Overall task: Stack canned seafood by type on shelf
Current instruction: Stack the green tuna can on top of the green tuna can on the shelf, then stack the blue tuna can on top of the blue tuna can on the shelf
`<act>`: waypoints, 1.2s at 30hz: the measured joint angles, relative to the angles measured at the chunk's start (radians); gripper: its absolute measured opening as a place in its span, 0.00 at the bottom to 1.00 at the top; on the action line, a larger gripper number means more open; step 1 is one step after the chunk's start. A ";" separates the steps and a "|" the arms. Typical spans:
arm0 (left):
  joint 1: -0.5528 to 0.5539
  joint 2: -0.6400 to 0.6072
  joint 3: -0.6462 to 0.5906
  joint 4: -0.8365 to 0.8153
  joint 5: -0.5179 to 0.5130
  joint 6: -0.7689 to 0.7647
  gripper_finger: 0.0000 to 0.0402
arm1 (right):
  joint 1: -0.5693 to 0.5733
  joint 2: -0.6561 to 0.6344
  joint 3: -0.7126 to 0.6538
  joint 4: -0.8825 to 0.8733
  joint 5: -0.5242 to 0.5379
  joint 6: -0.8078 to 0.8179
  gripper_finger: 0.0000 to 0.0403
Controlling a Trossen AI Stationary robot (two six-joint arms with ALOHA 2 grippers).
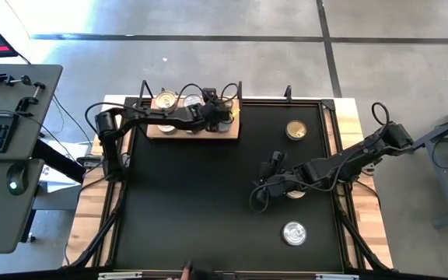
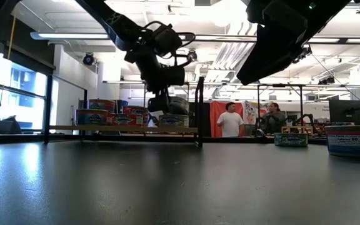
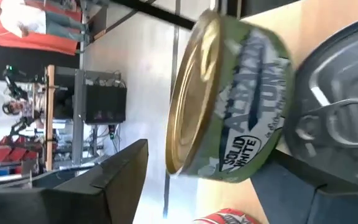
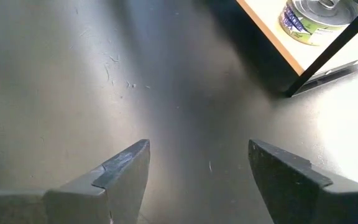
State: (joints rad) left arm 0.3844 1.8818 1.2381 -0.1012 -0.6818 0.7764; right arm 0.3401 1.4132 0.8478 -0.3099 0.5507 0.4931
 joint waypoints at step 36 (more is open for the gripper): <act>0.042 -0.002 0.087 -0.257 0.094 -0.163 0.66 | 0.000 0.000 0.000 0.001 0.000 0.005 0.65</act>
State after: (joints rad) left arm 0.4269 1.8801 1.3254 -0.3583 -0.5877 0.6130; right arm 0.3401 1.4136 0.8478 -0.3093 0.5507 0.4976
